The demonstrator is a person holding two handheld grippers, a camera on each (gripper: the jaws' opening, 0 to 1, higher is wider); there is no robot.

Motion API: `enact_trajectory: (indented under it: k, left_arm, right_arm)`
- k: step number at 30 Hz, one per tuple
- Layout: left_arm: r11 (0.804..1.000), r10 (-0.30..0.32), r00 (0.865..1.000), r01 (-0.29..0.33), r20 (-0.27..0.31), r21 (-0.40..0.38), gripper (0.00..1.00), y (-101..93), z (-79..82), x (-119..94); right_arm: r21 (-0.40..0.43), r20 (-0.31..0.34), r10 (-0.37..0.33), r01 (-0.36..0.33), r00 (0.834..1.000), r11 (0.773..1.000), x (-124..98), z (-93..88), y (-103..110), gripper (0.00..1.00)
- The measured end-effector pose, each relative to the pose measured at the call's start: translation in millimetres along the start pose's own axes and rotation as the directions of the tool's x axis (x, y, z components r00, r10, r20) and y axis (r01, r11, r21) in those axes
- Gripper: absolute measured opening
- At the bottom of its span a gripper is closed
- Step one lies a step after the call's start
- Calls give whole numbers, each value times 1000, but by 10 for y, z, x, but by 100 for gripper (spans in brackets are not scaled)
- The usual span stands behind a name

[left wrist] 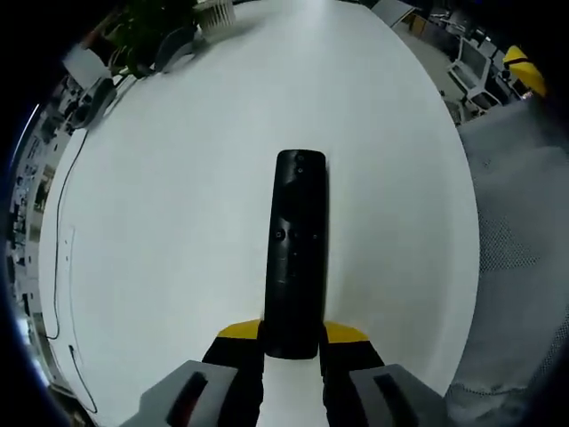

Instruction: Press the specified remote control buttons in sequence, fully releasing each button before pressing the next.

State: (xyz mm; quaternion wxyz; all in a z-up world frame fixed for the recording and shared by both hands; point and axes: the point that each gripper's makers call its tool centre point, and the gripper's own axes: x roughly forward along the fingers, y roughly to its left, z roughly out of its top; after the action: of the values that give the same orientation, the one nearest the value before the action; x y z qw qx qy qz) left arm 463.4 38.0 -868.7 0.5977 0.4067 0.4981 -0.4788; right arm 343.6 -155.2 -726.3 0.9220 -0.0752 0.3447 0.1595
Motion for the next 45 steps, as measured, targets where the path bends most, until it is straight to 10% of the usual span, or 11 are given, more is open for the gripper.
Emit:
enact_trajectory:
  k: [20, 31, 45]
  left_arm:
    - [1000, 5, 1000, -5, 4, 1, 23, -424, -75, -23]
    - [1000, 11, 1000, -11, 24, -18, 23, -687, -130, -38]
    - [999, 13, 997, -9, 74, -46, 23, -998, -157, -43]
  right_arm:
    - [18, 80, 115, -117, 990, 993, -45, 231, 16, 0]
    - [87, 106, 211, -221, 972, 971, 174, 796, 7, 0]
    - [242, -34, 356, -338, 934, 910, 760, 943, 393, 0]
